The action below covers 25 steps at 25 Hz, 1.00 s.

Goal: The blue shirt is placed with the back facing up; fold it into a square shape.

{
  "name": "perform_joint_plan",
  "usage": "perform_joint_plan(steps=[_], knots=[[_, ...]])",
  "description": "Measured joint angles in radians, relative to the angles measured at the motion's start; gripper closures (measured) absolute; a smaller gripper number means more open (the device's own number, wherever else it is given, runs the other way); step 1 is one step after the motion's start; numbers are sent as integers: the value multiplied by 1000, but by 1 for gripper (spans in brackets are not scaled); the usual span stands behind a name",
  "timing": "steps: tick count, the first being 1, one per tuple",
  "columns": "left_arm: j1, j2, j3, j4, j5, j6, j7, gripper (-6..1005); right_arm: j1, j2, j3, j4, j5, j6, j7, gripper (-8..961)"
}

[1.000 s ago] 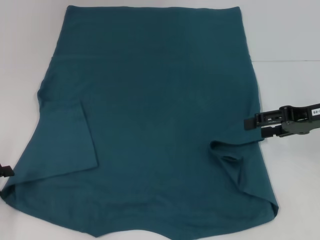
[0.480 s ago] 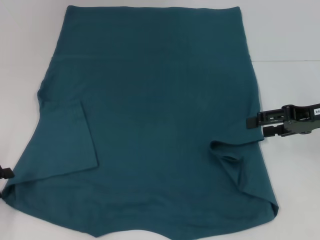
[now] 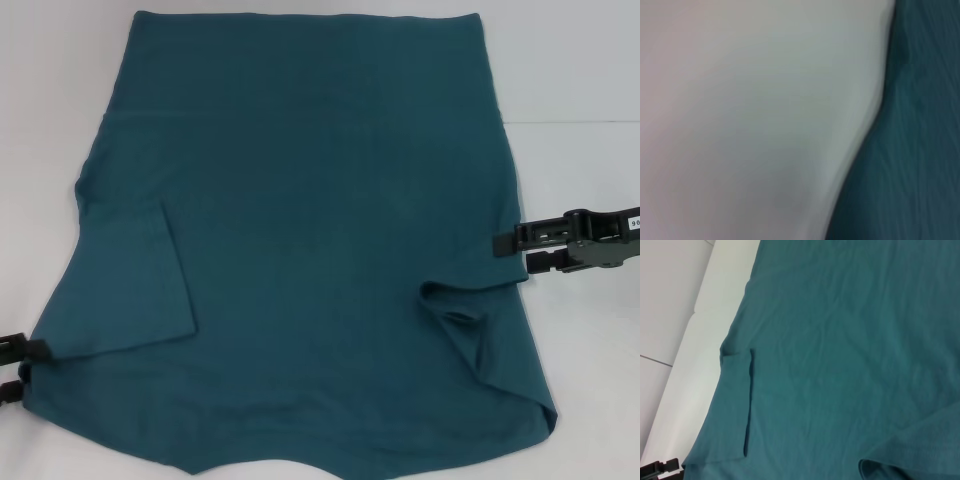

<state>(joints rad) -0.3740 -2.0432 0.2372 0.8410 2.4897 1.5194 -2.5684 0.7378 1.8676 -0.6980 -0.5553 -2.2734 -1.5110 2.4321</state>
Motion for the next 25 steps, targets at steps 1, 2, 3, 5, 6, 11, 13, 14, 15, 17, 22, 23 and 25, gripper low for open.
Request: perform_joint_plan(steps=[1,2,3,5,6,11,13,14,15,17,22,23,25], knots=[[-6,0,5,-7,0,1,2,278,0,0,0,0,0,0,0,68],[-10,0,9,-10,0,1,4,278,0,0,0,0,0,0,0,68],[-14,0,16,-14,-1,1,4,278,0,0,0,0,0,0,0,68],[-23,0,29,-16,-5,-1,5,278,-1,0,0,0,0,0,0,68],[-27,0,31,-16,-6,-2,5,278,-2,-1,0,0,0,0,-1,68],[-43,-1,39,-16,-10,-2,5,276,-4,-1,3,0,0,0,-1,68],[-47,-1,40,-16,-10,-4,5,275,-5,-1,6,0,0,0,-1,68],[-48,-1,42,-16,-10,-4,5,274,-5,-1,7,0,0,0,-2,68],[-50,-1,49,-16,-10,-5,7,274,-5,-2,7,0,0,0,-2,69],[-51,-1,59,-15,-10,-6,16,275,-5,-2,8,0,0,0,-2,69],[-55,-1,65,-13,-8,-7,24,353,-5,-2,8,0,0,-1,-2,69],[-55,0,66,-12,-8,-7,24,391,-5,-2,8,0,0,-1,-2,69],[-54,1,65,-9,-10,-7,23,468,-5,-3,8,0,0,-1,-2,69]])
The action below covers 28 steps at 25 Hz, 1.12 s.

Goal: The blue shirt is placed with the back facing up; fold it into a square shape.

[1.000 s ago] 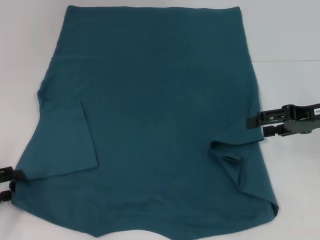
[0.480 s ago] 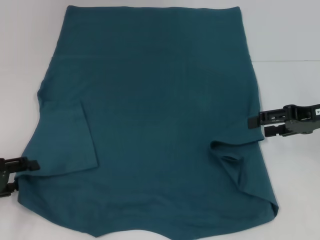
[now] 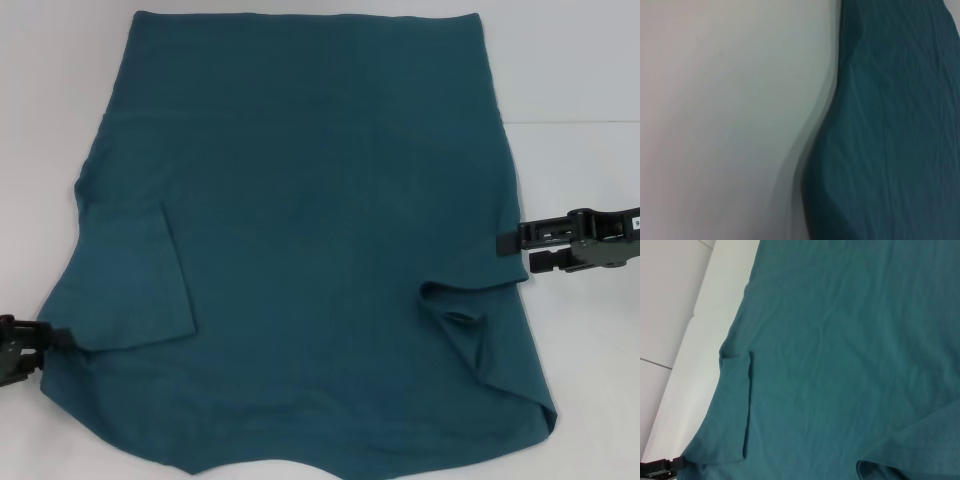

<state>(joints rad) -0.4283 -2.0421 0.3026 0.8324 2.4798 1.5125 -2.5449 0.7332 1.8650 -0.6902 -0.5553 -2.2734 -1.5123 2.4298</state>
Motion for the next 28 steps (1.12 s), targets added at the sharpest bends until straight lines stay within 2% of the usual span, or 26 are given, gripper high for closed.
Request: perform_joint_plan(steps=[11,13,18,20,23,28], knots=[[0,5,-8,2,-18,14,24,925,-8,-9,-2,0,-2,-36,-4,68],[0,5,-9,2,-39,26,44,938,-13,-17,-7,0,-10,-64,-7,68],[-4,6,-9,3,-62,41,70,970,-34,-57,-11,0,-47,-164,-12,68],[-8,7,-9,3,-66,34,75,976,-37,-64,-12,-2,-91,-190,-19,69],[-15,9,-7,-1,-67,24,83,975,-38,-55,-14,-7,-148,-202,-60,69],[-18,9,-5,-4,-67,20,84,976,-36,-15,-41,-11,-184,-203,-160,68]])
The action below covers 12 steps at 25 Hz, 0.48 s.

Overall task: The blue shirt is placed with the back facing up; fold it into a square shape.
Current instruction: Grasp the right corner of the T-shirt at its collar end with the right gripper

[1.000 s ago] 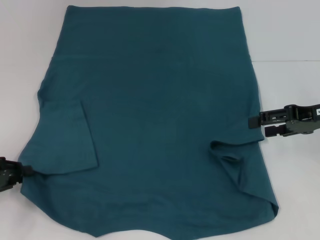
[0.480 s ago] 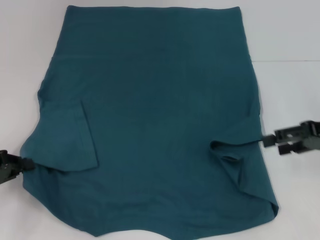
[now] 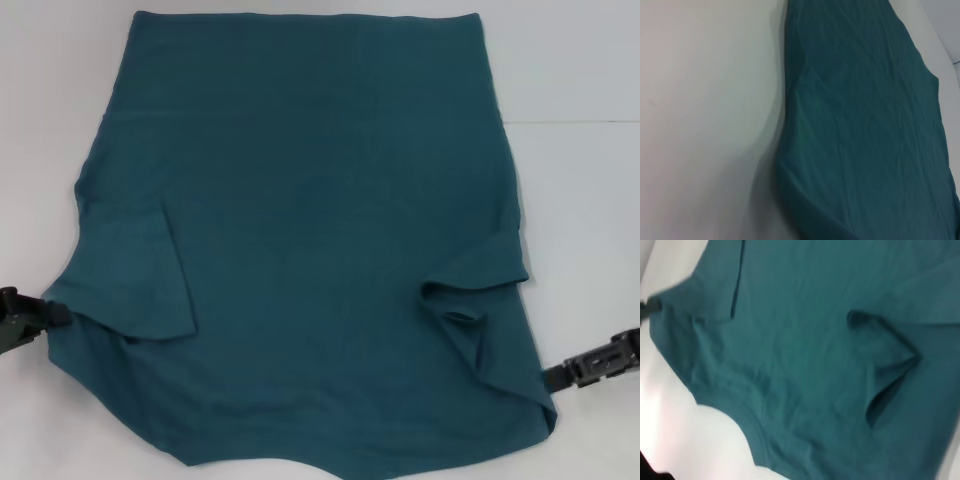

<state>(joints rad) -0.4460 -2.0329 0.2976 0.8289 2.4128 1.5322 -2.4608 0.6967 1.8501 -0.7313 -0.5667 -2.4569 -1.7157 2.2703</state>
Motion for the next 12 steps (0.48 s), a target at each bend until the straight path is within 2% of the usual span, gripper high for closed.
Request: perform_joint_plan(steps=[4,12], knots=[[0,0,-2,-1,0,0,0,976,14,32,-12,-3,-46,32,-20,69],[0,-1,-3,-2,0,0,0,975,26,53,-19,-5,-77,69,40,68]])
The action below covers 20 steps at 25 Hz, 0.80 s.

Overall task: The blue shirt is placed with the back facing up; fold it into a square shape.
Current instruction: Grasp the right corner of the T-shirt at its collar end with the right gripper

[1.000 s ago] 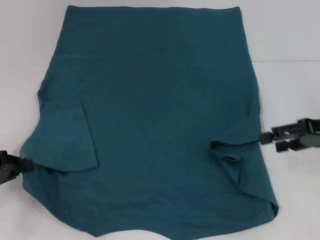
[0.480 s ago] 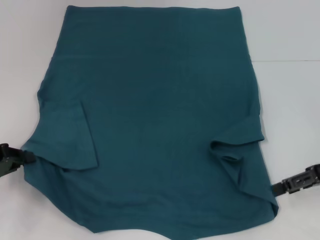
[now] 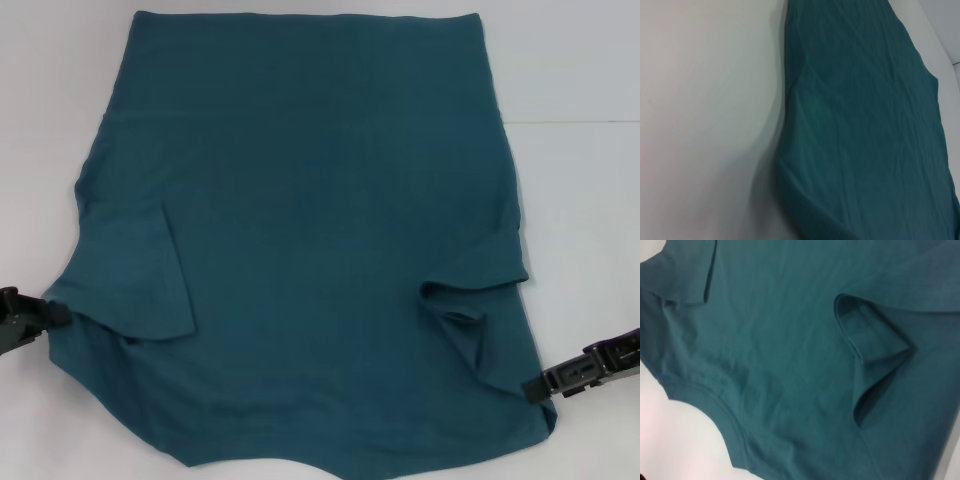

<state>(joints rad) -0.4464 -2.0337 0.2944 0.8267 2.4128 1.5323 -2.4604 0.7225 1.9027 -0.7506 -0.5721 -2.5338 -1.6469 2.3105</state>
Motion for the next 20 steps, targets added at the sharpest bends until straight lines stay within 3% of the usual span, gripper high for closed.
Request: perform_joint_plan(steps=[9,20], knots=[[2,-2,0,0,0,0,0,978,-1,9,0,2,0,9,75,69],[6,-3,-1,0,0,-3,0,975,-4,10,-23,1,0,29,31,68]])
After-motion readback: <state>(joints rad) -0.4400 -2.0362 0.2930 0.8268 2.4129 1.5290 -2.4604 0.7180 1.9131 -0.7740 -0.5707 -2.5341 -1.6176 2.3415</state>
